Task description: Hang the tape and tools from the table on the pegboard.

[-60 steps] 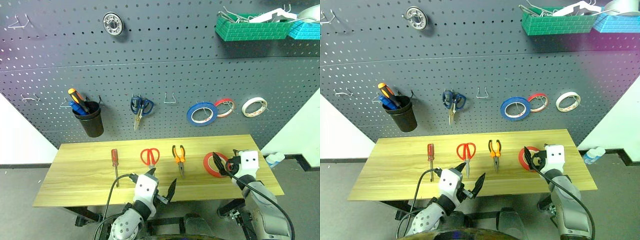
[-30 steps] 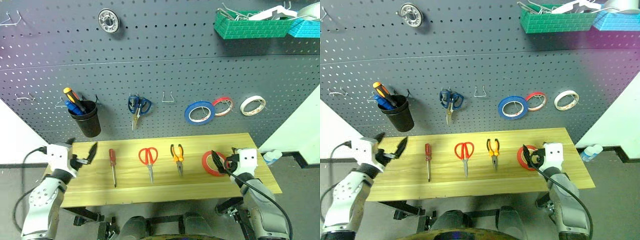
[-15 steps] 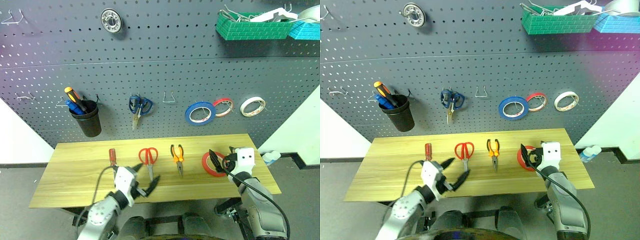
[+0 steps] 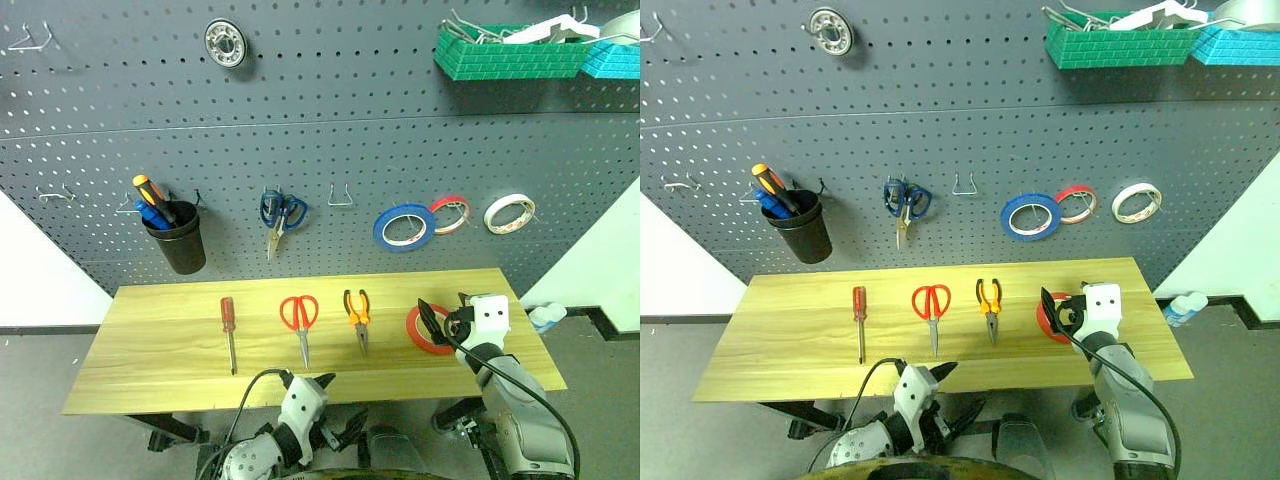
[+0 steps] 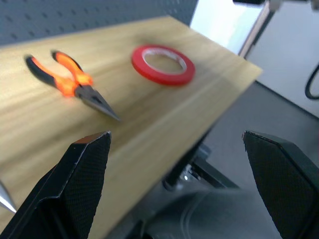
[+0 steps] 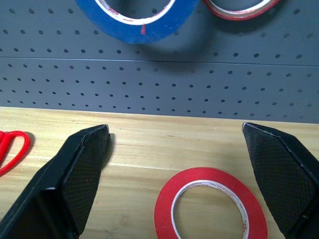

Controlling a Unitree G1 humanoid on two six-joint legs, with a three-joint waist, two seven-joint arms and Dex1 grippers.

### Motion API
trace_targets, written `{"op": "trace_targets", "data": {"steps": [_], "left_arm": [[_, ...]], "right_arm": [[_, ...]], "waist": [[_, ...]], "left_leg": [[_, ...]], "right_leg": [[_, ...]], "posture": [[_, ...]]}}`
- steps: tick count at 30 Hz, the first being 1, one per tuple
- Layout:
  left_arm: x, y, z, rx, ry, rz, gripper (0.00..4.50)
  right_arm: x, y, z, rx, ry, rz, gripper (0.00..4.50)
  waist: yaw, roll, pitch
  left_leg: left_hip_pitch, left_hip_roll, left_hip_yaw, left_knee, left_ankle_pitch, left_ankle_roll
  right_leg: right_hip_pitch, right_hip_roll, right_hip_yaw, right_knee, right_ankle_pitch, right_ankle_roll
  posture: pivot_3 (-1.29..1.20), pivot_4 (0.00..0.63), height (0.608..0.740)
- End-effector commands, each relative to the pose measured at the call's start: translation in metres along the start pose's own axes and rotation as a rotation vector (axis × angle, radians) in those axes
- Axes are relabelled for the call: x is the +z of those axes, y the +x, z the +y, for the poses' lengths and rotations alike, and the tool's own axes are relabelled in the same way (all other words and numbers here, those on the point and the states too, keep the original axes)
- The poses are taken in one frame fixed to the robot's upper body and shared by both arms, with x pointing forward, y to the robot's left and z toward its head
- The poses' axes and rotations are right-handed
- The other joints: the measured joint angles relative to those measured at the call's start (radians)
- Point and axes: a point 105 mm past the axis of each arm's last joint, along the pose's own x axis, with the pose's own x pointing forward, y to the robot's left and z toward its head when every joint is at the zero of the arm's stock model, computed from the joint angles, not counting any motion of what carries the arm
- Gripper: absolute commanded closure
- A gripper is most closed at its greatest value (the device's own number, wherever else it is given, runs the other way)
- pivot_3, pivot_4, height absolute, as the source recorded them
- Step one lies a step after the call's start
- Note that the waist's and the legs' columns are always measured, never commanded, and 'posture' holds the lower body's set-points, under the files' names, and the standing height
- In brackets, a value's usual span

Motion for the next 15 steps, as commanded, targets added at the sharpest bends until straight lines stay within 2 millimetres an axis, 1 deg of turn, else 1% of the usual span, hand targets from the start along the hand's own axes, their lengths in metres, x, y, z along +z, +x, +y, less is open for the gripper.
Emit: {"op": "trace_targets", "data": {"steps": [1, 4, 5, 8, 10, 12, 13, 14, 15], "left_arm": [[0.003, 0.004, -0.007, -0.01, 0.019, -0.027, 0.08], [0.007, 0.003, -0.004, 0.005, 0.024, -0.051, 0.08], [0.011, 0.002, 0.001, 0.026, 0.041, -0.064, 0.08], [0.028, -0.007, 0.031, 0.131, 0.136, -0.094, 0.08], [0.04, -0.012, 0.049, 0.174, 0.132, -0.133, 0.08], [0.055, -0.021, 0.067, 0.241, 0.2, -0.157, 0.08], [0.061, -0.026, 0.077, 0.268, 0.203, -0.171, 0.08], [0.066, -0.03, 0.084, 0.283, 0.208, -0.18, 0.08], [0.069, -0.031, 0.086, 0.267, 0.199, -0.181, 0.08]], "right_arm": [[0.015, 0.002, 0.0, 0.004, -0.004, -0.06, 0.0], [0.015, 0.002, -0.001, 0.003, -0.004, -0.06, 0.0], [0.015, 0.002, -0.001, 0.002, -0.004, -0.06, 0.0], [0.015, 0.001, -0.001, 0.004, -0.006, -0.06, 0.0], [0.015, 0.001, -0.001, 0.003, -0.005, -0.06, 0.0], [0.016, 0.001, -0.001, 0.002, -0.007, -0.061, 0.0], [0.016, 0.001, -0.001, 0.003, -0.007, -0.062, 0.0], [0.016, 0.001, -0.001, 0.002, -0.007, -0.063, 0.0], [0.016, 0.001, -0.001, 0.0, -0.009, -0.064, 0.0]], "waist": [[0.001, 0.0, 0.0], [0.001, 0.001, 0.001], [0.001, 0.001, 0.0], [0.001, 0.001, 0.001], [0.002, 0.001, 0.001], [0.002, 0.001, 0.001], [0.002, 0.001, 0.0], [0.002, 0.002, 0.0], [0.002, 0.002, 0.0]], "left_leg": [[0.0, 0.0, 0.0, 0.0, 0.0, 0.0], [0.0, 0.0, 0.0, 0.0, 0.0, 0.0], [0.0, 0.0, 0.0, 0.0, 0.0, 0.0], [0.0, 0.0, 0.0, 0.0, 0.0, 0.0], [0.0, 0.0, 0.0, 0.0, 0.0, 0.0], [0.0, 0.0, 0.0, 0.0, 0.0, 0.0], [0.0, 0.0, 0.0, 0.0, 0.0, 0.0], [0.0, 0.0, 0.0, 0.0, 0.0, 0.0], [0.0, 0.0, 0.0, 0.0, 0.0, 0.0]], "right_leg": [[0.0, 0.0, 0.0, 0.0, 0.0, 0.0], [0.0, 0.0, 0.0, 0.0, 0.0, 0.0], [0.0, 0.0, 0.0, 0.0, 0.0, 0.0], [0.0, 0.0, 0.0, 0.0, 0.0, 0.0], [0.0, 0.0, 0.0, 0.0, 0.0, 0.0], [0.0, 0.0, -0.001, 0.001, 0.0, 0.0], [0.0, 0.0, -0.001, 0.001, 0.0, 0.0], [0.0, 0.0, -0.001, 0.001, 0.0, 0.0], [0.0, 0.0, -0.001, 0.0, 0.0, 0.0]], "posture": [[-0.03, 0.0, 0.736], [-0.03, 0.0, 0.736], [-0.03, 0.0, 0.736], [-0.03, 0.0, 0.736], [-0.03, 0.0, 0.736], [-0.03, 0.0, 0.736], [-0.03, 0.0, 0.736], [-0.03, 0.0, 0.736], [-0.03, 0.0, 0.736]]}}
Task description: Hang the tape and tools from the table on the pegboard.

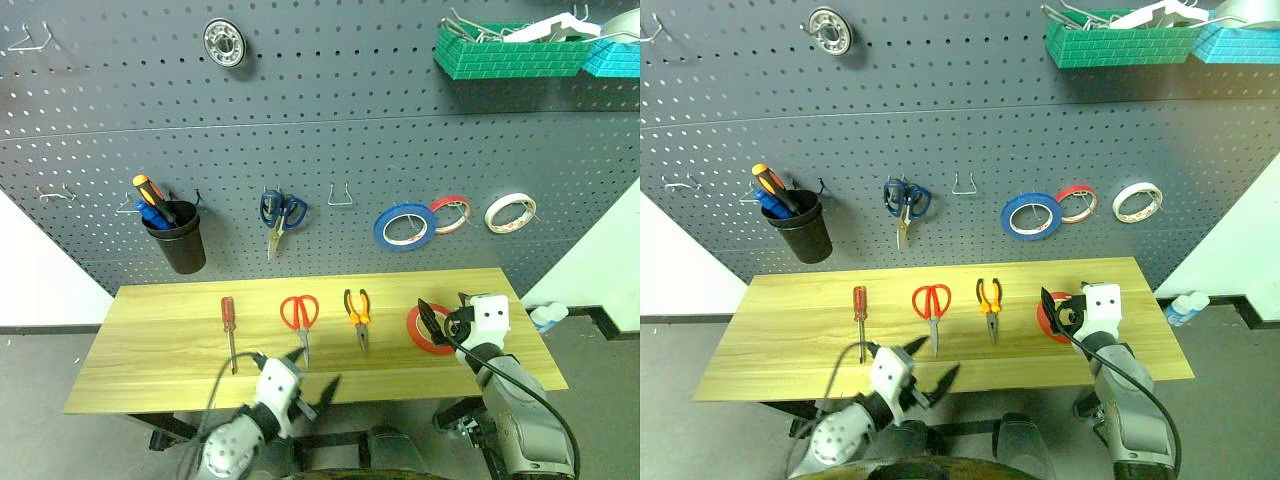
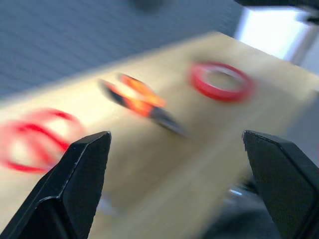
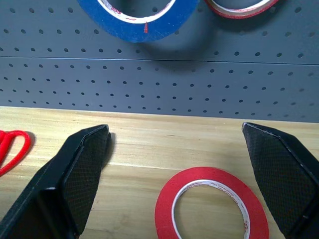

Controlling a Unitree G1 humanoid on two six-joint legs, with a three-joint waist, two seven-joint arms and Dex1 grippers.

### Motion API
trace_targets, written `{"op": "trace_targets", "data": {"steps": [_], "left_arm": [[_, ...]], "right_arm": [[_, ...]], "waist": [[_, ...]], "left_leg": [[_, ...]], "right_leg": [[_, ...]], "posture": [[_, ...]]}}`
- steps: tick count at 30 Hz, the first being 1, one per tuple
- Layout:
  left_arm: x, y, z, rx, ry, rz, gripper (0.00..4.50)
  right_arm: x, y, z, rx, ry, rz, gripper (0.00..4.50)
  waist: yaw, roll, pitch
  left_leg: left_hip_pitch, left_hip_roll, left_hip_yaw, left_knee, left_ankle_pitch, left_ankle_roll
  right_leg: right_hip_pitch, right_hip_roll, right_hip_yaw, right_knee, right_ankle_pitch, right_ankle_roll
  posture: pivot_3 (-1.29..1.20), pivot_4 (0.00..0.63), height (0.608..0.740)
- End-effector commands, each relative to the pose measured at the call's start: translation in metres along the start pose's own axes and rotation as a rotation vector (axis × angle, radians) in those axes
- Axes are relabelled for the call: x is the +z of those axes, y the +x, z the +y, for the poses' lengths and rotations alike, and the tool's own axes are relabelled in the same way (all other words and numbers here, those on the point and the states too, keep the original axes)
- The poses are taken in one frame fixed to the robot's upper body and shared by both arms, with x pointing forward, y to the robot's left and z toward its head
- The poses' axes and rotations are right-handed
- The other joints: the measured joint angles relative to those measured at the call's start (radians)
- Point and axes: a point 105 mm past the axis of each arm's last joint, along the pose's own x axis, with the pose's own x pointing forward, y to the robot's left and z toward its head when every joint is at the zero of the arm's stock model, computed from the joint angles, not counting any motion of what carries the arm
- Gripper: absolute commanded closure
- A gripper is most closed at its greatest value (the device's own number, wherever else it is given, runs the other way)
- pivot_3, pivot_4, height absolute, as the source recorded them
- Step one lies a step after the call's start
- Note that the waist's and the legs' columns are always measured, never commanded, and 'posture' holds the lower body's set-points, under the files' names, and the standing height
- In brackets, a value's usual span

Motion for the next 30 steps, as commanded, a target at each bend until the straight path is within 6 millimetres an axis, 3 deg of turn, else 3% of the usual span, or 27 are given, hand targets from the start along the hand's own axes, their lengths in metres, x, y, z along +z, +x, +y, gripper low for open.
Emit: {"op": "trace_targets", "data": {"steps": [1, 6, 11, 15, 17, 21, 25, 27, 29, 30], "left_arm": [[0.02, 0.001, 0.01, -0.025, -0.022, -0.063, 0.08], [0.012, 0.004, -0.024, -0.114, -0.093, -0.037, 0.08], [0.004, 0.005, -0.043, -0.158, -0.104, -0.012, 0.08], [0.003, 0.005, -0.045, -0.15, -0.097, -0.012, 0.08], [0.003, 0.005, -0.045, -0.148, -0.096, -0.014, 0.08], [0.005, 0.005, -0.044, -0.147, -0.089, -0.019, 0.08], [0.007, 0.005, -0.043, -0.144, -0.086, -0.024, 0.08], [0.007, 0.004, -0.043, -0.142, -0.078, -0.025, 0.08], [0.009, 0.004, -0.041, -0.133, -0.074, -0.03, 0.08], [0.009, 0.003, -0.039, -0.124, -0.068, -0.031, 0.08]], "right_arm": [[0.017, 0.001, -0.001, -0.002, -0.011, -0.065, 0.0], [0.017, 0.0, -0.001, 0.0, -0.012, -0.065, 0.0], [0.015, 0.003, 0.009, 0.042, -0.021, -0.058, 0.0], [0.015, 0.005, 0.024, 0.087, -0.005, -0.066, 0.0], [0.016, 0.006, 0.038, 0.136, 0.008, -0.067, 0.0], [-0.003, 0.005, 0.095, 0.296, 0.02, -0.003, 0.0], [-0.02, 0.002, 0.111, 0.298, -0.001, 0.052, 0.0], [-0.026, 0.0, 0.11, 0.284, 0.003, 0.062, 0.0], [0.01, 0.013, 0.047, 0.24, -0.03, 0.031, 0.0], [0.027, 0.015, 0.032, 0.242, -0.031, 0.007, 0.0]], "waist": [[0.0, 0.001, -0.001], [0.0, -0.001, 0.0], [0.001, -0.002, 0.001], [-0.002, -0.002, 0.001], [-0.002, -0.001, 0.001], [-0.003, -0.002, 0.001], [0.001, -0.001, 0.001], [0.0, -0.002, 0.001], [-0.002, -0.001, 0.003], [-0.001, 0.002, 0.005]], "left_leg": [[0.0, 0.0, 0.0, 0.0, 0.0, 0.0], [0.0, -0.001, 0.001, 0.0, -0.001, 0.002], [0.0, -0.001, 0.001, 0.0, -0.001, 0.002], [0.001, -0.001, 0.001, 0.0, -0.001, 0.002], [0.001, -0.001, 0.001, 0.0, -0.001, 0.002], [0.001, -0.001, 0.001, 0.0, -0.001, 0.002], [-0.001, -0.001, 0.0, 0.0, -0.001, 0.002], [-0.001, -0.001, 0.0, 0.0, -0.002, 0.002], [-0.001, -0.001, 0.0, 0.0, -0.002, 0.001], [-0.001, -0.001, 0.002, 0.001, -0.003, 0.0]], "right_leg": [[0.0, 0.0, 0.0, 0.0, 0.0, 0.0], [0.001, -0.001, 0.001, -0.001, 0.001, -0.001], [0.0, -0.001, 0.001, 0.0, 0.0, 0.0], [0.0, -0.001, 0.001, 0.0, -0.001, 0.001], [0.0, -0.001, 0.001, 0.0, -0.001, 0.001], [0.0, -0.001, 0.001, 0.0, -0.001, 0.001], [-0.001, -0.001, 0.0, 0.0, -0.001, 0.001], [-0.002, -0.002, 0.0, -0.002, -0.001, 0.001], [-0.002, -0.002, 0.0, -0.003, -0.001, 0.001], [-0.001, -0.004, 0.0, -0.004, -0.001, 0.001]], "posture": [[-0.03, 0.0, 0.736], [-0.04, 0.0, 0.736], [-0.04, 0.0, 0.736], [-0.04, 0.0, 0.736], [-0.04, 0.0, 0.736], [-0.05, 0.0, 0.736], [-0.05, 0.0, 0.736], [-0.05, 0.0, 0.736], [-0.05, 0.0, 0.736], [-0.05, 0.0, 0.736]]}}
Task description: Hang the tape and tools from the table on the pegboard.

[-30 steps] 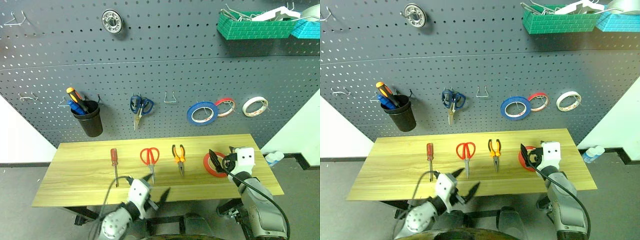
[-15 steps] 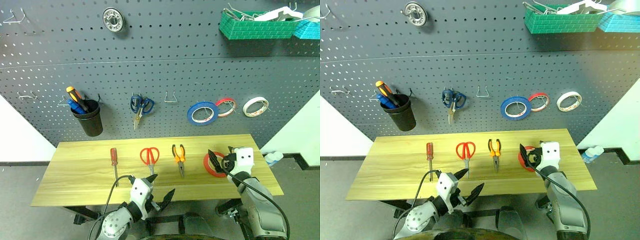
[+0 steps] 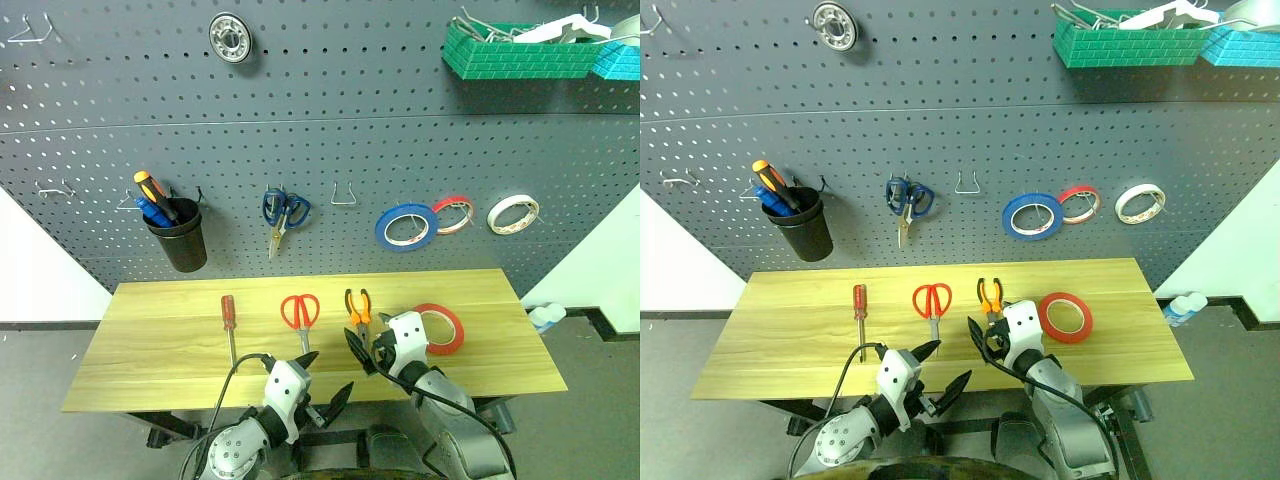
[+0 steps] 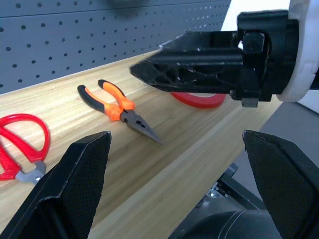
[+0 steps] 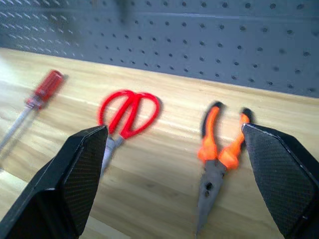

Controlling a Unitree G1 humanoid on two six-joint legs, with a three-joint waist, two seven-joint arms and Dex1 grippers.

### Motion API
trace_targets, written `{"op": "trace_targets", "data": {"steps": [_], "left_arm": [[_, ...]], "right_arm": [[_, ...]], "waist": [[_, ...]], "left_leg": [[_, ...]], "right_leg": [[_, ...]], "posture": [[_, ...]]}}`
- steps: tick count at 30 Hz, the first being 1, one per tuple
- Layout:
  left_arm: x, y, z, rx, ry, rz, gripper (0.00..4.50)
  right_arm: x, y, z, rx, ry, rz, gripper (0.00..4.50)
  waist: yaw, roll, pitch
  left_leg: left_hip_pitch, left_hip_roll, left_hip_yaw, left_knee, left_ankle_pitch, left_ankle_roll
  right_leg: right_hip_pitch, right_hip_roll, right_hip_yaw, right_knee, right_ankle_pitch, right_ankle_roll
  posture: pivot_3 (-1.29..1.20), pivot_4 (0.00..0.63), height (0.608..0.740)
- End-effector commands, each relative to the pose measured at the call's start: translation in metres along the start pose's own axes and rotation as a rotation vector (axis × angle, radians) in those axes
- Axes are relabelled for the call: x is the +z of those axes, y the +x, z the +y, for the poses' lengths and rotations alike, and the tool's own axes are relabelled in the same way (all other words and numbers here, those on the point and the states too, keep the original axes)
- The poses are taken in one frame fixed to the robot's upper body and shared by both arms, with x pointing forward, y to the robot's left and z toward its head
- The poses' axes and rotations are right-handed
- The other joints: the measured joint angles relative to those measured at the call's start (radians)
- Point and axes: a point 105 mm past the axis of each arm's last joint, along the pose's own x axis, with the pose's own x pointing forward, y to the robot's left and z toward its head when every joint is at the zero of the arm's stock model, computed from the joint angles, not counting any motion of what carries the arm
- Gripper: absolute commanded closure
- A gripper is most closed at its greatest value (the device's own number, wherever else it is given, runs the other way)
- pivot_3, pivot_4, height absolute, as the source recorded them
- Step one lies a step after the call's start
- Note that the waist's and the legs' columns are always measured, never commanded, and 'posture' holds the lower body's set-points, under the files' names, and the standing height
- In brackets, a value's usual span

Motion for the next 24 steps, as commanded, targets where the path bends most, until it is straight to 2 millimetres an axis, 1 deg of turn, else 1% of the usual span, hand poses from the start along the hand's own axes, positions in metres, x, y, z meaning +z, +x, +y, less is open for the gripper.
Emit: {"op": "trace_targets", "data": {"steps": [1, 2, 3, 5, 6, 8, 10, 13, 15, 20, 22, 24], "left_arm": [[0.016, -0.001, 0.005, 0.019, 0.045, -0.054, 0.08], [0.015, -0.002, 0.006, 0.022, 0.046, -0.053, 0.08], [0.015, -0.003, 0.006, 0.024, 0.047, -0.052, 0.08], [0.015, -0.004, 0.008, 0.028, 0.045, -0.051, 0.08], [0.015, -0.005, 0.009, 0.028, 0.043, -0.049, 0.08], [0.014, -0.006, 0.008, 0.028, 0.041, -0.045, 0.08], [0.012, -0.006, 0.006, 0.023, 0.033, -0.042, 0.08], [0.012, -0.006, 0.004, 0.023, 0.022, -0.048, 0.08], [0.014, -0.006, 0.004, 0.025, 0.018, -0.055, 0.08], [0.015, -0.006, 0.0, 0.011, 0.009, -0.055, 0.08], [0.015, -0.006, -0.002, 0.005, 0.007, -0.054, 0.08], [0.015, -0.006, -0.004, 0.002, 0.008, -0.053, 0.08]], "right_arm": [[0.069, -0.019, -0.071, -0.08, -0.057, -0.124, 0.0], [0.07, -0.019, -0.073, -0.084, -0.067, -0.121, 0.0], [0.071, -0.02, -0.076, -0.098, -0.071, -0.114, 0.0], [0.061, -0.023, -0.089, -0.15, -0.065, -0.068, 0.0], [0.058, -0.023, -0.092, -0.156, -0.062, -0.058, 0.0], [0.058, -0.023, -0.092, -0.148, -0.053, -0.059, 0.0], [0.058, -0.023, -0.091, -0.135, -0.047, -0.063, 0.0], [0.055, -0.022, -0.088, -0.11, -0.039, -0.054, 0.0], [0.05, -0.021, -0.083, -0.085, -0.033, -0.032, 0.0], [0.02, -0.024, -0.078, -0.044, -0.045, 0.12, 0.0], [0.015, -0.025, -0.077, -0.037, -0.045, 0.151, 0.0], [0.017, -0.025, -0.08, -0.053, -0.049, 0.154, 0.0]], "waist": [[0.002, 0.004, 0.003], [0.003, 0.003, 0.002], [0.004, 0.0, 0.001], [0.003, -0.009, -0.005], [0.003, -0.01, -0.006], [0.003, -0.005, -0.005], [0.003, -0.001, -0.004], [0.003, 0.0, -0.003], [0.002, -0.001, -0.003], [0.002, 0.0, -0.003], [0.002, 0.0, -0.003], [0.0, 0.0, -0.003]], "left_leg": [[-0.001, -0.001, 0.002, 0.001, 0.001, 0.001], [-0.003, -0.002, 0.003, 0.003, 0.001, 0.003], [-0.003, -0.003, 0.003, 0.003, 0.001, 0.003], [-0.001, 0.001, 0.002, 0.0, 0.001, 0.003], [0.001, 0.003, 0.0, -0.002, 0.001, 0.003], [0.001, 0.004, -0.001, -0.003, 0.001, 0.003], [-0.001, 0.003, 0.0, -0.003, 0.001, 0.003], [0.0, 0.002, 0.001, -0.001, 0.001, 0.004], [0.001, 0.002, 0.001, 0.0, 0.001, 0.003], [0.002, 0.002, 0.0, 0.001, 0.001, 0.003], [0.001, 0.002, 0.001, 0.001, 0.001, 0.003], [0.0, 0.002, 0.001, 0.001, 0.001, 0.003]], "right_leg": [[0.001, -0.002, 0.0, 0.0, 0.0, 0.0], [0.0, -0.003, 0.0, -0.001, 0.004, 0.005], [0.0, -0.004, 0.0, -0.001, 0.006, 0.007], [0.0, 0.0, -0.002, -0.001, 0.005, 0.007], [0.0, 0.003, -0.003, -0.001, 0.004, 0.004], [0.0, 0.004, -0.005, 0.001, 0.005, -0.001], [-0.001, 0.003, -0.005, 0.002, 0.005, -0.001], [-0.001, 0.002, -0.004, 0.002, 0.004, -0.002], [0.001, 0.002, -0.004, 0.002, 0.003, 0.001], [0.001, 0.001, -0.004, 0.001, 0.002, 0.002], [0.001, 0.001, -0.004, 0.001, 0.002, 0.002], [0.0, 0.001, -0.004, 0.002, 0.003, 0.001]], "posture": [[-0.05, 0.0, 0.736], [-0.04, 0.0, 0.736], [-0.04, 0.0, 0.736], [-0.04, 0.0, 0.736], [-0.04, 0.0, 0.736], [-0.05, 0.0, 0.736], [-0.05, 0.0, 0.736], [-0.05, 0.0, 0.736], [-0.05, 0.0, 0.736], [-0.06, 0.0, 0.736], [-0.06, 0.0, 0.736], [-0.05, 0.0, 0.736]]}}
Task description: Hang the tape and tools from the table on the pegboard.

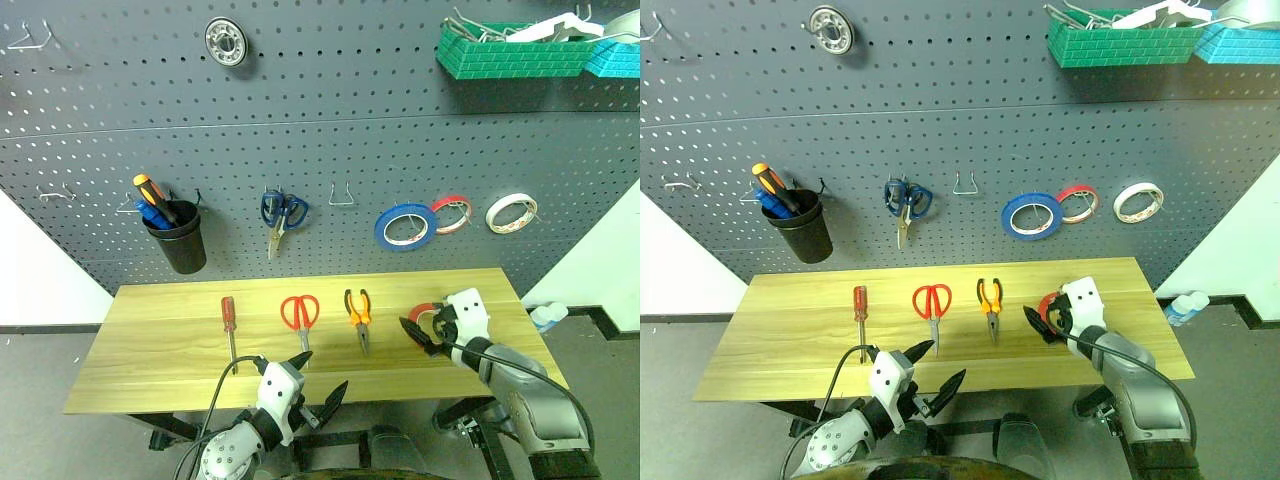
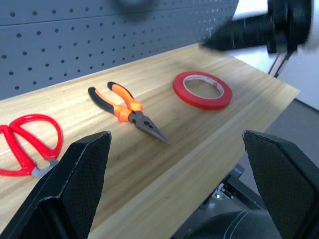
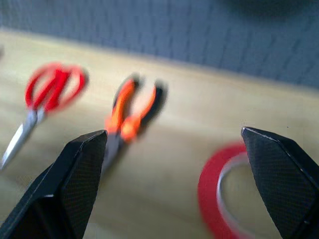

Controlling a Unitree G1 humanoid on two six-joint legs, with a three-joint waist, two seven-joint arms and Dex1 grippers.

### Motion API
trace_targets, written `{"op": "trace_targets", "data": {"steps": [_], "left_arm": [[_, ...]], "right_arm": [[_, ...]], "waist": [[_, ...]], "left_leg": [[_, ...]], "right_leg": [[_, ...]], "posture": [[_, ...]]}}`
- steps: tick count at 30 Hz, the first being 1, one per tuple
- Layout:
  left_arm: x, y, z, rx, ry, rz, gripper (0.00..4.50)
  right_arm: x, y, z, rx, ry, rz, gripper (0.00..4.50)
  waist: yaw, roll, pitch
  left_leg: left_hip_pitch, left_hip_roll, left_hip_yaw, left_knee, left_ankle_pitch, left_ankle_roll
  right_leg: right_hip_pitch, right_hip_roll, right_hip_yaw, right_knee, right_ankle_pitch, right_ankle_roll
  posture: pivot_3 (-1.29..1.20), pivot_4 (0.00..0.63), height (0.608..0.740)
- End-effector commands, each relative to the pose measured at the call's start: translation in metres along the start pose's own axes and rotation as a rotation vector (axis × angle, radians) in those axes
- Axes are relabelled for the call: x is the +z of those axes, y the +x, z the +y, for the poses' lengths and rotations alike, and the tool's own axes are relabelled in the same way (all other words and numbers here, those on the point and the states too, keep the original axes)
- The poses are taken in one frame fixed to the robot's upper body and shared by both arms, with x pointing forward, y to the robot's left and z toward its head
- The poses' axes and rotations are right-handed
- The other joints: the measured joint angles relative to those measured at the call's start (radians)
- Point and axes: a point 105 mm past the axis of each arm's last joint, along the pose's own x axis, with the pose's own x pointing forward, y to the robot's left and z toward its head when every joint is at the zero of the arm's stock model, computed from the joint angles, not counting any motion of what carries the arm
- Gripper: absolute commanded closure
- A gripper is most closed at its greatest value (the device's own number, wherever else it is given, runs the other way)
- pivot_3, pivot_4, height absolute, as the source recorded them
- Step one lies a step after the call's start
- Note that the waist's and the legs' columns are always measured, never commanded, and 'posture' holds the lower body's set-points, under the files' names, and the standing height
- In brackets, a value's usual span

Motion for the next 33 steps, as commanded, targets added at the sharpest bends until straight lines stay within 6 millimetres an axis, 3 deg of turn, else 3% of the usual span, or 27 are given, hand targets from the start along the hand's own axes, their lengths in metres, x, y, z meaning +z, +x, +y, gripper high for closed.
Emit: {"op": "trace_targets", "data": {"steps": [1, 7, 18, 27, 33], "left_arm": [[0.012, 0.003, -0.006, -0.021, 0.01, -0.046, 0.08], [0.013, 0.003, -0.008, -0.021, 0.011, -0.048, 0.08], [0.015, 0.001, -0.009, -0.012, 0.016, -0.051, 0.08], [0.017, -0.001, -0.008, -0.006, 0.019, -0.055, 0.08], [0.015, -0.008, -0.017, -0.02, -0.024, -0.05, 0.08]], "right_arm": [[0.013, -0.001, -0.007, -0.025, -0.027, -0.016, 0.0], [0.018, 0.003, -0.017, -0.091, -0.031, 0.017, 0.0], [0.002, 0.008, -0.018, -0.086, -0.096, 0.211, 0.0], [0.012, 0.019, -0.02, -0.094, -0.072, 0.2, 0.0], [0.003, 0.016, -0.018, -0.073, -0.072, 0.224, 0.0]], "waist": [[-0.001, 0.0, 0.0], [0.0, 0.0, 0.0], [0.002, -0.002, 0.001], [0.002, -0.003, 0.002], [0.003, -0.006, 0.021]], "left_leg": [[0.0, 0.0, 0.0, 0.0, 0.0, 0.0], [0.001, 0.0, 0.0, 0.0, 0.0, 0.0], [0.0, -0.001, 0.0, 0.0, 0.0, 0.0], [0.001, -0.001, 0.0, 0.0, 0.0, 0.0], [0.001, 0.0, 0.0, 0.0, 0.0, 0.0]], "right_leg": [[0.0, 0.0, 0.0, 0.0, 0.001, -0.001], [0.001, 0.0, 0.0, 0.0, -0.001, 0.001], [0.0, 0.0, 0.0, 0.0, 0.0, 0.001], [0.0, 0.0, 0.0, 0.0, -0.001, 0.001], [0.0, 0.0, 0.0, 0.0, -0.001, 0.001]], "posture": [[-0.05, 0.0, 0.736], [-0.05, 0.0, 0.736], [-0.03, 0.008, 0.736], [-0.02, 0.017, 0.736], [-0.01, 0.06, 0.736]]}}
